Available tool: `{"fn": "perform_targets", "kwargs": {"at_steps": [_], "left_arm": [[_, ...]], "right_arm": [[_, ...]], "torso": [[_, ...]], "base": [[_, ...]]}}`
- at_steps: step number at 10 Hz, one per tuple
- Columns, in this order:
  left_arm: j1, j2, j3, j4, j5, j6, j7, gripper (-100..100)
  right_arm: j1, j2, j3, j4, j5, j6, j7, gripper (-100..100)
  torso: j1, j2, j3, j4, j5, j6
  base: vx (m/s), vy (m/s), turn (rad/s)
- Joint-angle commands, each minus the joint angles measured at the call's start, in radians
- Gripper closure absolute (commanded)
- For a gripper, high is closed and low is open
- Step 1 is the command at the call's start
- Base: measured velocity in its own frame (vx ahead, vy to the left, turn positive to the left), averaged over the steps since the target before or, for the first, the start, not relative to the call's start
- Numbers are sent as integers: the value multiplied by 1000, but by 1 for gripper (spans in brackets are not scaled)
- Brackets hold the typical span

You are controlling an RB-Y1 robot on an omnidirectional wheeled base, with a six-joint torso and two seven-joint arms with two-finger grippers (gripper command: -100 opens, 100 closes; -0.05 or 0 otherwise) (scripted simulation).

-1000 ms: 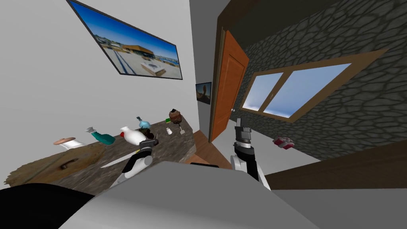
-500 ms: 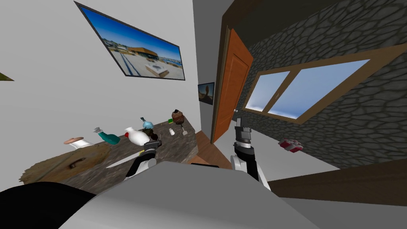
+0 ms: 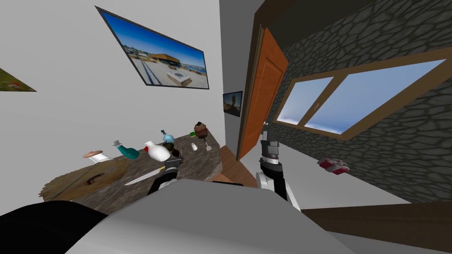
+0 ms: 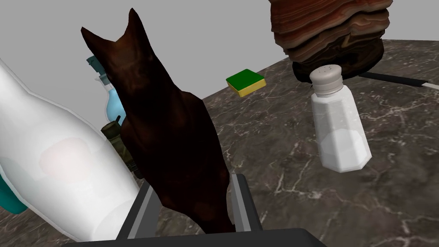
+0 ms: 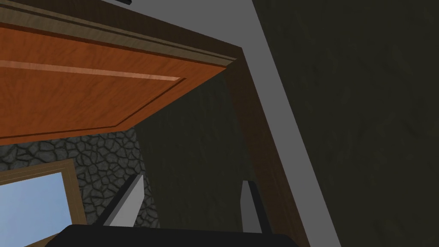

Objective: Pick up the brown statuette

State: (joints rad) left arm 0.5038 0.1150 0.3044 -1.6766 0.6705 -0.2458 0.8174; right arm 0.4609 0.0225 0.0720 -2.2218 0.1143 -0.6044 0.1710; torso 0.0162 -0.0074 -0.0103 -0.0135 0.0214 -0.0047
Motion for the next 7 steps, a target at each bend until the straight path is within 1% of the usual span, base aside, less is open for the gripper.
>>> {"fn": "perform_targets", "kwargs": {"at_steps": [1,2,3,4,5,6,7], "left_arm": [[20,-37,-7,-50,-7,5,-15,100],[20,-37,-7,-55,-7,5,-15,100],[52,-81,-23,-96,-23,11,-42,100],[52,-89,-23,-116,-23,11,-42,100],[83,-128,-39,-152,-39,16,-68,100],[83,-142,-39,-176,-39,16,-68,100],[81,-127,-37,-157,-36,14,-62,100]], "right_arm": [[0,0,0,0,0,0,0,0],[0,0,0,0,0,0,0,0],[0,0,0,0,0,0,0,0],[0,0,0,0,0,0,0,0],[0,0,0,0,0,0,0,0],[0,0,0,0,0,0,0,0],[0,0,0,0,0,0,0,0]], "torso": [[0,0,0,0,0,0],[-1,1,1,1,-1,1],[-2,2,1,1,-1,1],[-1,2,1,1,-1,0],[-1,2,1,1,-1,0],[1,1,1,1,-1,-1],[1,2,2,2,-1,0]], "base": [[33,60,35],[10,35,-16],[28,69,71],[31,62,54],[48,93,79],[30,83,42],[8,30,-1]]}}
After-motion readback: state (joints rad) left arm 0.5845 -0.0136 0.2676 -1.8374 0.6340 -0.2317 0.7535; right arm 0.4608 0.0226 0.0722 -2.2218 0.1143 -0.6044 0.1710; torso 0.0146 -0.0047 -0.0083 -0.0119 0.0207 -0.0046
